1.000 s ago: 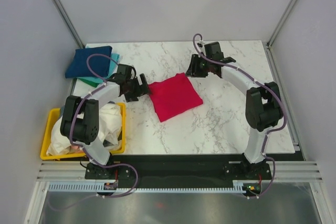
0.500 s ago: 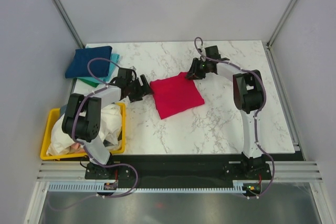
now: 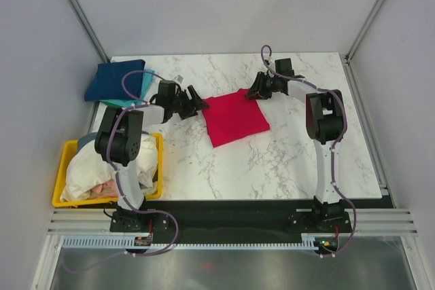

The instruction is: Fold and stack the t-shirts

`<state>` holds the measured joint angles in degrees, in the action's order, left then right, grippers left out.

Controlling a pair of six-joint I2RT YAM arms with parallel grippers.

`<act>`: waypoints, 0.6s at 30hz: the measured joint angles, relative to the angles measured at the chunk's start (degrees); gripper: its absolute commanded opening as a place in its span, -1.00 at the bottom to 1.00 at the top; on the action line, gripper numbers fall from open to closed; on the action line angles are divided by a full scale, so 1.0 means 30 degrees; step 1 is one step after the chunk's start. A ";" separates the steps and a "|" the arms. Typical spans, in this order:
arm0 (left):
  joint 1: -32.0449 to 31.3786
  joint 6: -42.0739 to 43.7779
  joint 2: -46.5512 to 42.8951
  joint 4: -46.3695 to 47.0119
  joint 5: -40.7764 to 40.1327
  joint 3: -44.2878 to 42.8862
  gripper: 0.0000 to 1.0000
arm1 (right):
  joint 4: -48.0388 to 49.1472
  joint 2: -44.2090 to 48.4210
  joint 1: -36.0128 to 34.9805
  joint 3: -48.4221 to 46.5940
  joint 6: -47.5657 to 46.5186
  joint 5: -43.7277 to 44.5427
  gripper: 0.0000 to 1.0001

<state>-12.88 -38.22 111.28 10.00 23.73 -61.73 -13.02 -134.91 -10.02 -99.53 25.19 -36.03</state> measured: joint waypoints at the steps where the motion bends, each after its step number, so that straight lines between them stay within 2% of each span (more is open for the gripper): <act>1: 0.0000 -0.0073 0.0372 0.0240 0.0204 -0.0321 0.47 | 0.0146 -0.0051 0.0007 0.0000 0.0007 -0.0160 -0.30; 8: -0.0036 -0.0969 0.2390 0.2251 0.1151 -0.1574 0.15 | 0.0699 -0.0270 0.0029 0.0000 0.0015 -0.0787 -0.33; 9: -0.0044 -0.1078 0.2499 0.2499 0.1209 -0.1559 -0.20 | 0.0765 -0.0306 0.0044 0.0007 0.0029 -0.0889 -0.34; 12: -0.0146 -0.1377 0.2885 0.2637 0.1195 -0.1537 -0.96 | 0.1122 -0.0321 0.0138 0.0204 0.0124 -0.1144 -0.35; 13: -0.0204 -0.1596 0.3075 0.2718 0.1282 -0.1530 -0.96 | 0.1297 -0.0321 0.0175 0.0313 0.0182 -0.1246 -0.34; 15: -0.0226 -0.1617 0.3155 0.2987 0.1523 -0.1508 -0.96 | 0.1923 -0.0291 0.0255 0.0685 0.0379 -0.1588 -0.07; 16: -0.0240 -0.1625 0.3155 0.2973 0.1559 -0.1515 -0.96 | 0.2251 -0.0226 0.0291 0.0882 0.0503 -0.1851 0.27; 18: -0.0240 -0.1552 0.3075 0.2579 0.1559 -0.1596 -0.96 | 0.3096 0.0270 0.0284 0.1537 0.0787 -0.2412 0.48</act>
<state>-13.61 -42.87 120.51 17.74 28.40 -66.52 -3.73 -134.10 -9.17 -94.91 27.55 -43.27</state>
